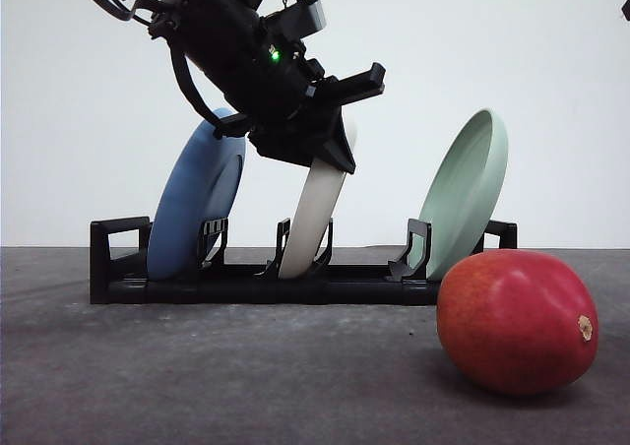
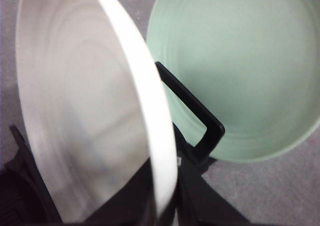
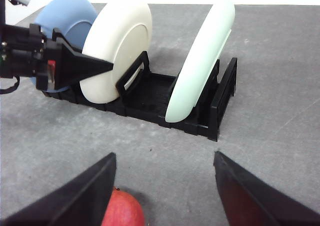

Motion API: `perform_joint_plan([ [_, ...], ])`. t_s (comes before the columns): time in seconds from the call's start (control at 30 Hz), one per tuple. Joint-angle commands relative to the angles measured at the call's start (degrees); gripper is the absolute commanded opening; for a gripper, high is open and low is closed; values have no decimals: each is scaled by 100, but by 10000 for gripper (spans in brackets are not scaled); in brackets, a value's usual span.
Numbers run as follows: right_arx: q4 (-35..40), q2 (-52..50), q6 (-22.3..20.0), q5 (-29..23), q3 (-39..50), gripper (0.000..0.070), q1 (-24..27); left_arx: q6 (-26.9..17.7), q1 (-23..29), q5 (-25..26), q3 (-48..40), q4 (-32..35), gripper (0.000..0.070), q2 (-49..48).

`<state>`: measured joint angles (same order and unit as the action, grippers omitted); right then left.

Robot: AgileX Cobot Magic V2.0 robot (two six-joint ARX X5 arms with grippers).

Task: Place pomegranate in white plate

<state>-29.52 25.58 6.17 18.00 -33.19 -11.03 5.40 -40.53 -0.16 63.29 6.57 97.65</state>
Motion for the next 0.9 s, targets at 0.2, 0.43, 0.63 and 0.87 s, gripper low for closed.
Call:
perform_joint_plan([
  [0.2, 59, 13, -61, -1, -92, 392, -15, 425, -46, 21, 235, -101, 4, 21],
  [0.43, 59, 13, -61, -2, -92, 392, -15, 455, -48, 41, 576, -633, 4, -107],
  [0.63, 59, 13, -61, 2, -92, 392, -15, 457, -48, 42, 845, -1038, 4, -229],
  [0.87, 57, 13, -61, 2, -92, 392, -15, 471, -48, 44, 868, -1187, 4, -514],
])
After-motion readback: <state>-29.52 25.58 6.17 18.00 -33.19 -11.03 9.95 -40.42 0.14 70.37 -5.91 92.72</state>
